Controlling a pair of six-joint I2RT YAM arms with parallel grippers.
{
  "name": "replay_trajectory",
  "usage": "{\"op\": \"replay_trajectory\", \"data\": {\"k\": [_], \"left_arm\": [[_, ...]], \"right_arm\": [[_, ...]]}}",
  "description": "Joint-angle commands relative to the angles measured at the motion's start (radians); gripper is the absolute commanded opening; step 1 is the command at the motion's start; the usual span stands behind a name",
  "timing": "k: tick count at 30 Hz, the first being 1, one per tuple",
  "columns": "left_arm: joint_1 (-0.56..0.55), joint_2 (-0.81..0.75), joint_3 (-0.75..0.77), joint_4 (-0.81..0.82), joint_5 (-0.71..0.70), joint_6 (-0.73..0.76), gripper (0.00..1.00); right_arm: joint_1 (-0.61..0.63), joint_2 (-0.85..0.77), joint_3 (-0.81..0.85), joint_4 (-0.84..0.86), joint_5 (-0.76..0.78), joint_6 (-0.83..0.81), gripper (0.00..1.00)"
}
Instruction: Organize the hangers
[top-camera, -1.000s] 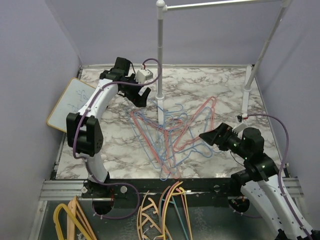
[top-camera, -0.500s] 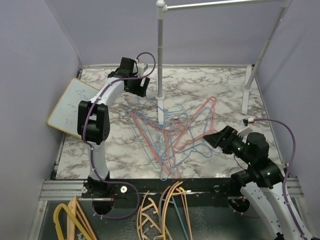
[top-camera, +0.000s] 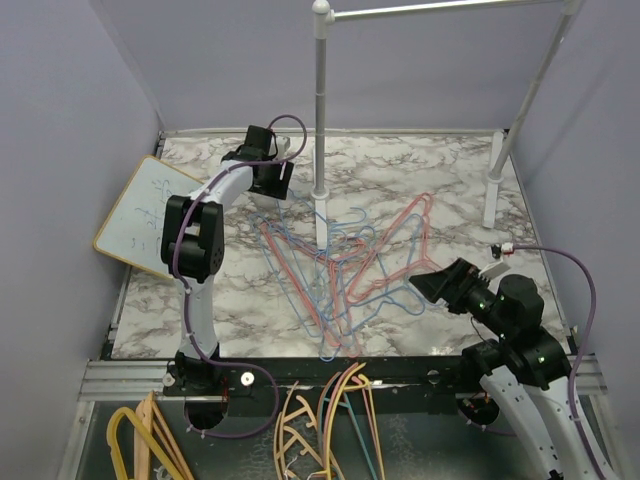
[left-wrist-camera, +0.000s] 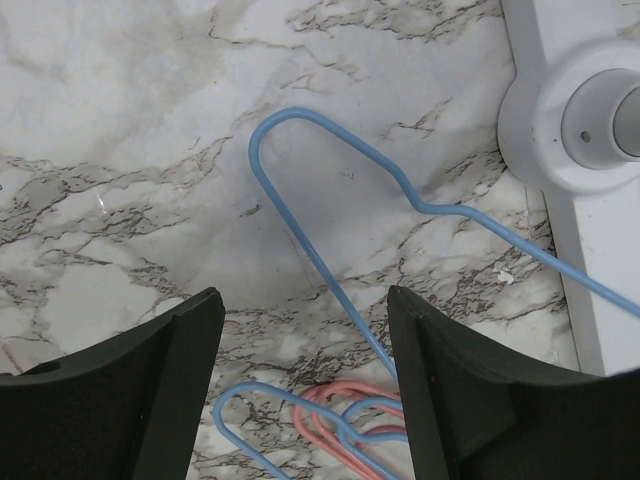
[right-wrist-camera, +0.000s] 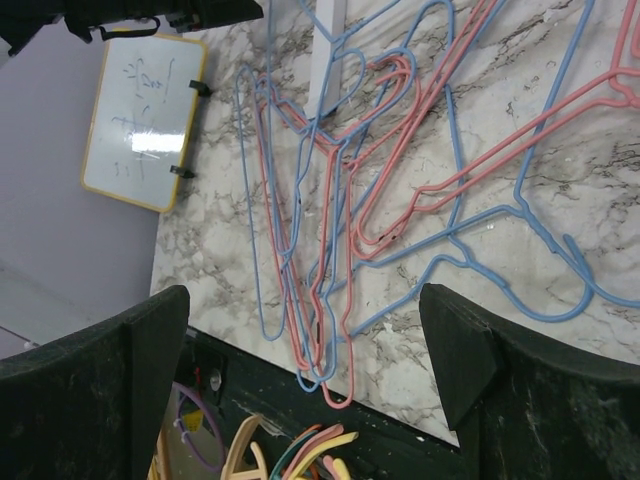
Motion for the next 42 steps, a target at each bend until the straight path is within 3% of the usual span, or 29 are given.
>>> {"op": "replay_trajectory", "data": {"k": [1, 10, 12, 13, 17, 22, 29, 35, 42], "left_arm": [[-0.001, 0.052, 0.017, 0.008, -0.023, -0.034, 0.69], [-0.005, 0.117, 0.053, -0.008, -0.012, -0.052, 0.68], [-0.008, 0.128, 0.060, -0.010, -0.013, -0.055, 0.63], [-0.009, 0.132, 0.060, -0.010, -0.013, -0.056, 0.59], [-0.010, 0.138, 0.045, -0.009, -0.008, -0.070, 0.21], [-0.011, 0.111, -0.008, 0.003, 0.030, -0.092, 0.00], [-0.006, -0.003, -0.103, 0.015, 0.091, -0.141, 0.00], [0.025, -0.152, -0.163, 0.028, 0.188, -0.236, 0.00], [0.126, -0.303, -0.259, 0.103, 0.316, -0.466, 0.00]], "right_arm": [[0.003, -0.029, -0.028, -0.008, 0.017, 0.012, 1.00], [0.003, -0.013, -0.023, -0.012, 0.020, 0.014, 1.00], [0.004, -0.024, -0.022, -0.012, 0.025, 0.014, 1.00], [0.004, -0.028, -0.023, -0.012, 0.025, 0.016, 1.00], [0.004, -0.032, -0.052, -0.003, 0.000, 0.017, 1.00], [0.003, -0.035, -0.102, 0.039, -0.043, 0.027, 1.00], [0.004, 0.022, -0.167, 0.169, -0.146, 0.022, 0.99], [0.004, 0.129, -0.228, 0.442, -0.367, 0.050, 0.96], [0.003, 0.268, -0.060, 0.465, -0.410, -0.060, 0.95]]}}
